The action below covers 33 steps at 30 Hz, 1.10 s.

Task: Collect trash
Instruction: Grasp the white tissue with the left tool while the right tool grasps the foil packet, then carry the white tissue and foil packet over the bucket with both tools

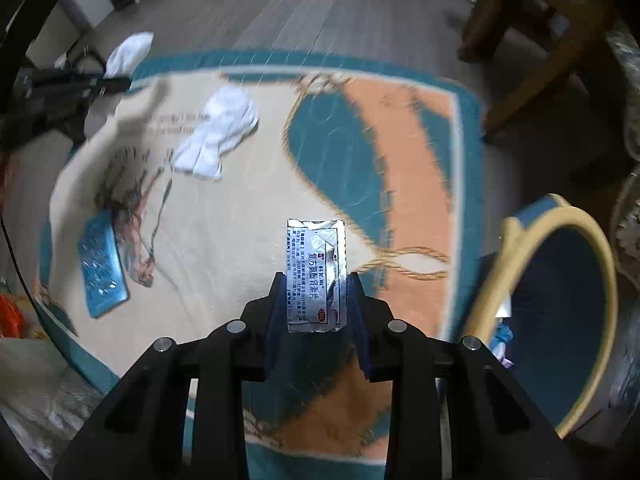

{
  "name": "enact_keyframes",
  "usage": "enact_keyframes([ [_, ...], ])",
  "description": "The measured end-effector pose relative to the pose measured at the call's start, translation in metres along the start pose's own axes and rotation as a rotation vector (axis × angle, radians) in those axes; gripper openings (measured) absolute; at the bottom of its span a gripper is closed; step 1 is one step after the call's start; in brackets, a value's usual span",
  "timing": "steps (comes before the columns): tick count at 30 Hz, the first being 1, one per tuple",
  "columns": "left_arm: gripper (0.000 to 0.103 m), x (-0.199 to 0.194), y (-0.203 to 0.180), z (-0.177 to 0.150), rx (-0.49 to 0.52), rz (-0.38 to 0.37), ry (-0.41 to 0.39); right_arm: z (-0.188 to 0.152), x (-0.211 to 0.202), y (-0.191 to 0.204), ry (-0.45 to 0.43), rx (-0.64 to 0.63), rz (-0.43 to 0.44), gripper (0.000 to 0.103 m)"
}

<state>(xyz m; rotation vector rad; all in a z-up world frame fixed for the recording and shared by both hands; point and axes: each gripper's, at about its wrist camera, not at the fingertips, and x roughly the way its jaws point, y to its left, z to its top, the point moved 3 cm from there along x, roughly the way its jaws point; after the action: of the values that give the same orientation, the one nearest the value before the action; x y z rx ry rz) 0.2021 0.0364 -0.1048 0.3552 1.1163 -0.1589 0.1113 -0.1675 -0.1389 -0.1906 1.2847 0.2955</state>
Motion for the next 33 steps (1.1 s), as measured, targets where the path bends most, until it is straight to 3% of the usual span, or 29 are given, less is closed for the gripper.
enact_keyframes([
  [5, 0.017, -0.047, -0.022, 0.007, -0.032, -0.102, -0.091, -0.002, -0.069, -0.037, -0.097, 0.063, -0.012, 0.030],
  [9, 0.017, -0.088, -0.047, 0.004, -0.065, -0.210, -0.163, -0.008, -0.103, -0.070, -0.150, 0.083, -0.036, 0.030],
  [13, 0.017, -0.109, -0.072, -0.002, -0.059, -0.267, -0.192, -0.028, -0.131, -0.101, -0.202, 0.121, -0.061, 0.030],
  [17, 0.017, -0.126, -0.116, 0.001, 0.015, -0.267, -0.222, -0.045, -0.138, -0.144, -0.245, 0.275, -0.029, 0.030],
  [24, 0.017, -0.138, -0.219, 0.015, 0.194, -0.346, -0.264, -0.073, -0.123, -0.206, -0.212, 0.466, -0.049, 0.030],
  [33, 0.017, -0.110, -0.318, 0.021, 0.380, -0.385, -0.237, -0.096, -0.104, -0.247, -0.150, 0.534, -0.083, 0.030],
])
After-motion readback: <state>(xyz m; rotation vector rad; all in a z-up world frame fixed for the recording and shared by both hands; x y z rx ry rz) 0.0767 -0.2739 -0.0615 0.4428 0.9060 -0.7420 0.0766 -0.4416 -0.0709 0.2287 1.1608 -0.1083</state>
